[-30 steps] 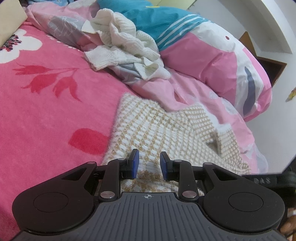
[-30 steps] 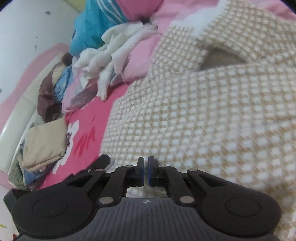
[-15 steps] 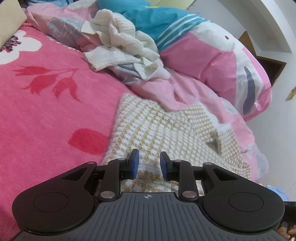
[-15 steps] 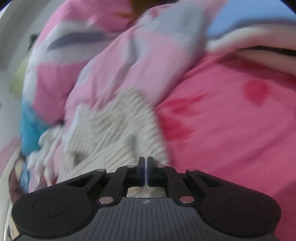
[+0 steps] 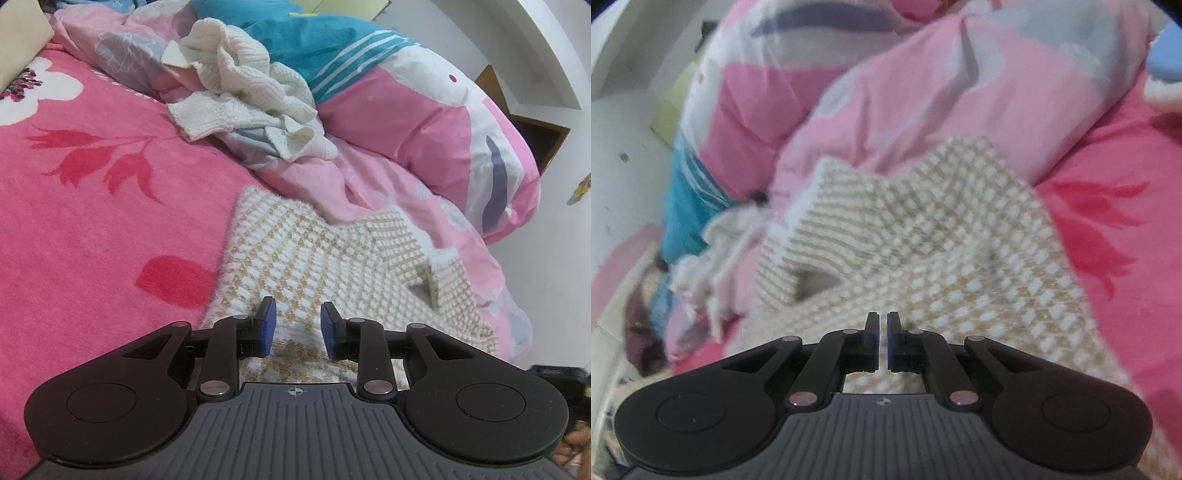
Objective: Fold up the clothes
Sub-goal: 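Carry the held coat edge with the right gripper toward the collar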
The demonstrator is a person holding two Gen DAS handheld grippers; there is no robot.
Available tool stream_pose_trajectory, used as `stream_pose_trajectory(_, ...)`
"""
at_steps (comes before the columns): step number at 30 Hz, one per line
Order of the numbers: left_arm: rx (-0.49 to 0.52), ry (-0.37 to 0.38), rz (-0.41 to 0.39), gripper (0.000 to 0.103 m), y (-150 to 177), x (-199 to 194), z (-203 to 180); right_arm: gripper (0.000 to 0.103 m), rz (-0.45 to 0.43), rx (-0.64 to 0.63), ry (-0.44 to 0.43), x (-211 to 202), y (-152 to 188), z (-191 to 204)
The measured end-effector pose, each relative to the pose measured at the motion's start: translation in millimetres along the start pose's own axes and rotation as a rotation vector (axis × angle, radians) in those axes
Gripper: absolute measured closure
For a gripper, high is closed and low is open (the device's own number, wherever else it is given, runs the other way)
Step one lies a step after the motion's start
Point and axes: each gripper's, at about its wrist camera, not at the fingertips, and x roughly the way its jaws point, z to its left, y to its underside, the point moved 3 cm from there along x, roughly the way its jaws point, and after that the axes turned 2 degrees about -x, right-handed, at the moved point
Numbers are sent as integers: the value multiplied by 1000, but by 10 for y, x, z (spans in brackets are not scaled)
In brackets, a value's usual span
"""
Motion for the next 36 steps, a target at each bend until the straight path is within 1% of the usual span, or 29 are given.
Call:
stream_pose_trajectory(1, 1, 0, 0, 74, -1, 0, -3, 103, -4, 4, -1, 23, -2, -52)
stream_pose_trajectory(4, -2, 1, 0, 74, -5, -1, -4, 101, -87, 70, 75, -102, -71, -250)
stream_pose_trajectory(5, -3, 1, 0, 74, -6, 0, -4, 101, -107, 105, 82, -160, -88, -309)
stream_pose_trajectory(7, -5, 0, 0, 74, -9, 4, -3, 100, -135, 183, 77, -282, -117, -419)
stream_pose_trajectory(10, -8, -1, -1, 74, -13, 9, -2, 100, -161, 153, 58, -423, -123, -300)
stream_pose_trajectory(13, -9, -1, -1, 74, -10, 9, -5, 100, -137, 78, 19, -403, -91, -52)
stream_pose_trajectory(16, -9, -2, -2, 74, -7, 10, -7, 100, -84, -39, 22, -265, -28, 228)
stream_pose_trajectory(19, -10, -2, -2, 74, -6, 11, -9, 100, -33, -72, 108, -76, 37, 223)
stream_pose_trajectory(20, -10, -2, -3, 74, -6, 12, -9, 102, -16, -81, 140, -11, 59, 214)
stream_pose_trajectory(22, -10, -1, -3, 74, -9, 15, -8, 103, -12, -22, 116, 19, 75, 110)
stream_pose_trajectory(23, -12, 0, -2, 74, -12, 15, -7, 103, -9, 37, 95, 8, 64, 52)
stream_pose_trajectory(26, -16, 1, -2, 74, -12, 13, -8, 101, 2, 146, 79, -67, 35, 17)
stream_pose_trajectory(27, -16, 1, -2, 74, -11, 12, -8, 100, 5, 138, 84, -95, 35, 58)
stream_pose_trajectory(29, -18, 2, -1, 74, -13, 12, -5, 100, 9, 80, 97, -153, 52, 199)
stream_pose_trajectory(33, -18, 1, 0, 74, -11, 8, -4, 100, 16, -39, 91, -189, 130, 499)
stream_pose_trajectory(36, -18, 0, 0, 74, -11, 6, -7, 100, 31, -141, 141, -136, 219, 618)
